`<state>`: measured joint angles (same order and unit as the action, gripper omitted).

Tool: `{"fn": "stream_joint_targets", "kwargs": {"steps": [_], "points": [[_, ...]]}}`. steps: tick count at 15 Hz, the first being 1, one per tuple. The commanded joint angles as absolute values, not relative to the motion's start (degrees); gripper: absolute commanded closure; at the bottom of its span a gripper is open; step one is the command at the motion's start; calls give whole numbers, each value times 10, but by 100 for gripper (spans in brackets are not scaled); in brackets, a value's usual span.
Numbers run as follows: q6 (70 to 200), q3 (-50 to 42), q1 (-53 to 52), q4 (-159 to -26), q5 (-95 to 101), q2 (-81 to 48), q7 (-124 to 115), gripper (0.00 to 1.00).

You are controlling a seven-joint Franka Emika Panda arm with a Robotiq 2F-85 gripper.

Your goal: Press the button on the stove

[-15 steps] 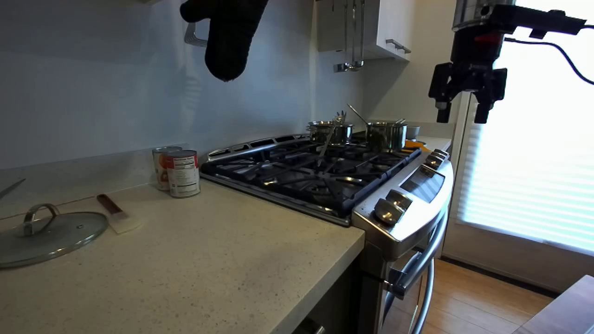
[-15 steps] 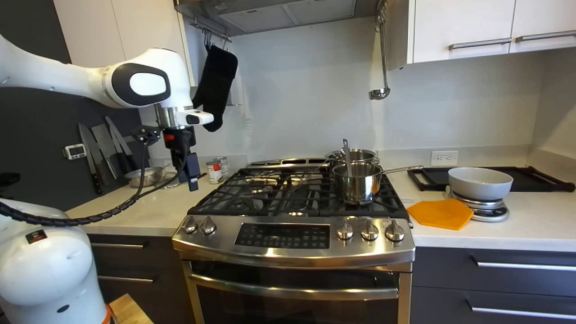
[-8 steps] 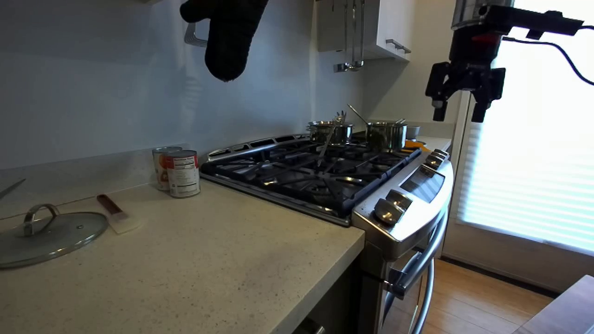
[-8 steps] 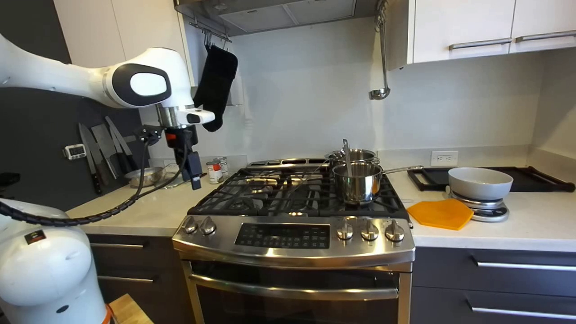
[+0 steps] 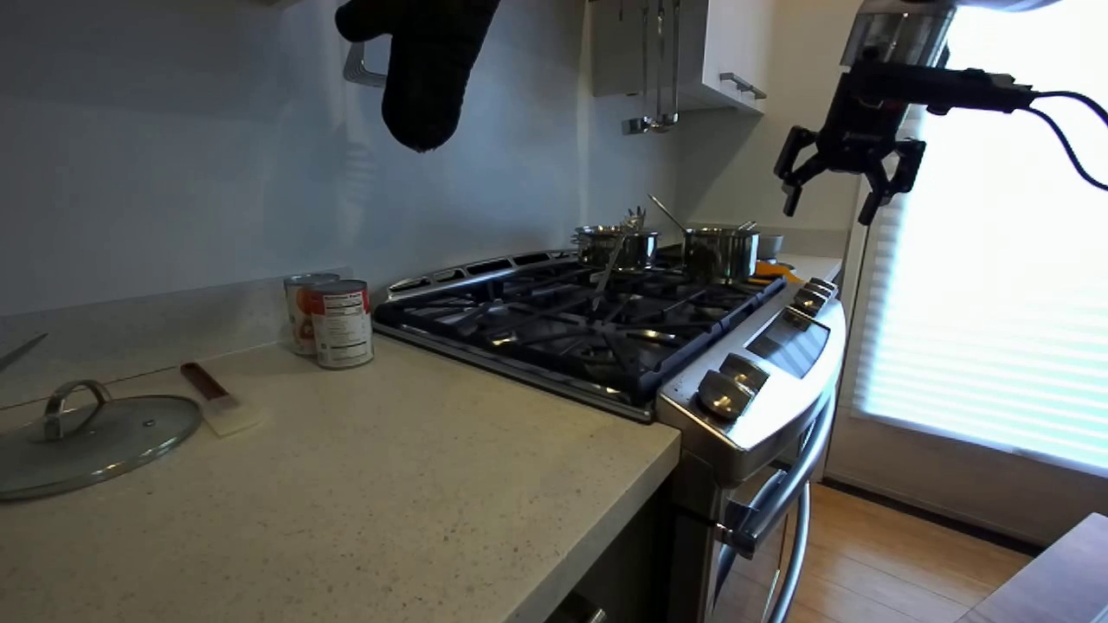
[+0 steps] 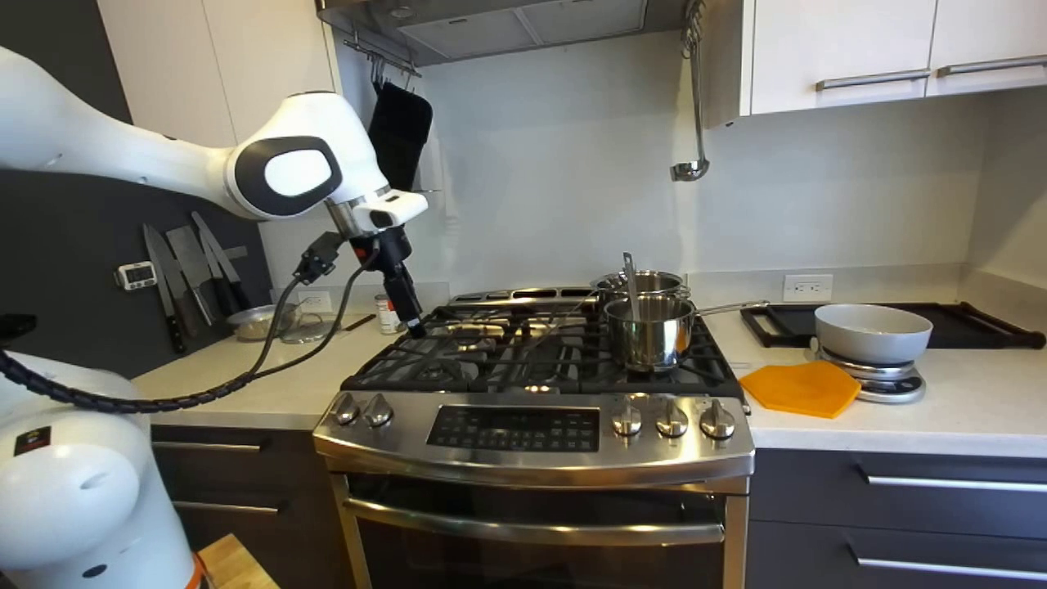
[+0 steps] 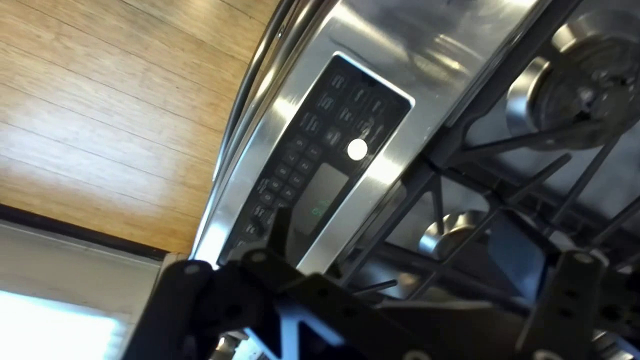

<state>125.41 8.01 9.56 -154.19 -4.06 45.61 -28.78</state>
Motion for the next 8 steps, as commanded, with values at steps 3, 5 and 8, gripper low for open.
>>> {"fn": "stream_joint_targets", "kwargs": {"steps": [3,5,8], "points": [[1315,72,166,-1548,-6,404,-338,0],[1312,54,175,-1540,-14,377,-334,0],[1333,23,186,-1538,-24,343,-331,26]]}}
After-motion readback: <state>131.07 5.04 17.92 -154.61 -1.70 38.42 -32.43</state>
